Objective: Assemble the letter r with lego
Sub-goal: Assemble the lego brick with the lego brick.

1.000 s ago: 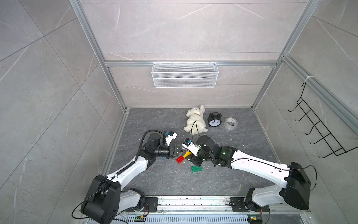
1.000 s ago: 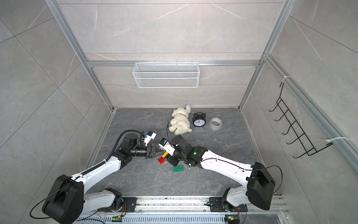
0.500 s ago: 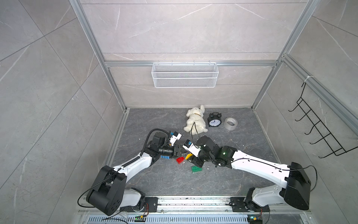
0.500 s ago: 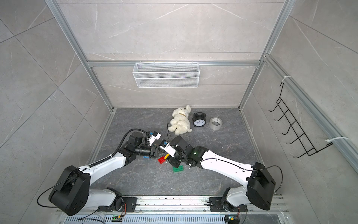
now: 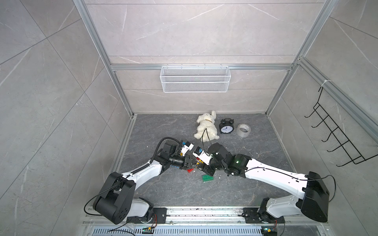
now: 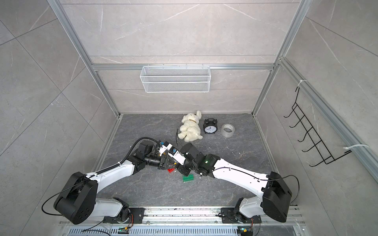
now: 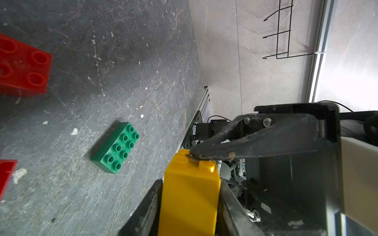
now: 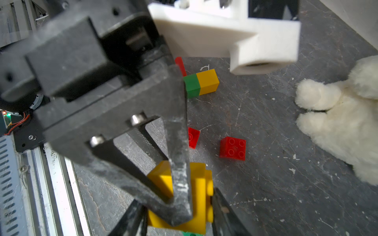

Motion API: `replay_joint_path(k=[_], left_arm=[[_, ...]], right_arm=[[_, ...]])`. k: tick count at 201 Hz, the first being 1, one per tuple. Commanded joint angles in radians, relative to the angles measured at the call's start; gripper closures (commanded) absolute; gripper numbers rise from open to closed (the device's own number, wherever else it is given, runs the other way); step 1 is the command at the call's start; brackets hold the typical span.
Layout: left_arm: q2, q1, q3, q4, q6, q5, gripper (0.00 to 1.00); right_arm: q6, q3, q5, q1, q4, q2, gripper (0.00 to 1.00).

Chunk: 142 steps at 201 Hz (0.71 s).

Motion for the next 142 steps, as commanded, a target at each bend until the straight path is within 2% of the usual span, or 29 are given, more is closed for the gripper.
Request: replay_joint_path(k=[1, 16, 30, 47, 64, 90, 105, 122, 142], left_arm=[[-0.022, -0.009, 0.027, 0.004, 0.003, 0.048, 0.63], [-0.017, -0.008, 0.028, 0.007, 0.003, 0.045, 0.72], [-0.007, -0.008, 0.028, 0.019, -0.004, 0.048, 0.75], [0.002, -0.009, 0.033, 0.030, -0.006, 0.049, 0.80], [0.007, -0.008, 0.038, 0.034, -0.005, 0.048, 0.81], [-0.012, -0.008, 0.041, 0.000, 0.039, 0.009, 0.81], [-0.039, -0.008, 0.048, -0.055, 0.097, -0.057, 0.81], [-0.079, -0.009, 0.049, -0.089, 0.154, -0.142, 0.81], [-0.148, -0.038, 0.055, -0.117, 0.230, -0.277, 0.84]], right_arm=[[-0.006, 0.005, -0.004, 0.004, 0.074, -0.024, 0.56], [-0.007, 0.005, -0.006, 0.003, 0.071, -0.027, 0.56], [-0.007, 0.007, -0.008, 0.003, 0.060, -0.025, 0.55], [-0.004, 0.008, -0.003, 0.003, 0.053, -0.022, 0.45], [0.014, 0.000, 0.017, 0.004, 0.051, -0.034, 0.37], [0.042, -0.034, 0.019, -0.018, 0.061, -0.099, 0.31], [0.080, -0.045, -0.071, -0.072, 0.066, -0.142, 0.30], [0.160, -0.047, -0.300, -0.184, 0.094, -0.167, 0.29], [0.293, 0.051, -0.472, -0.267, 0.055, -0.086, 0.30]])
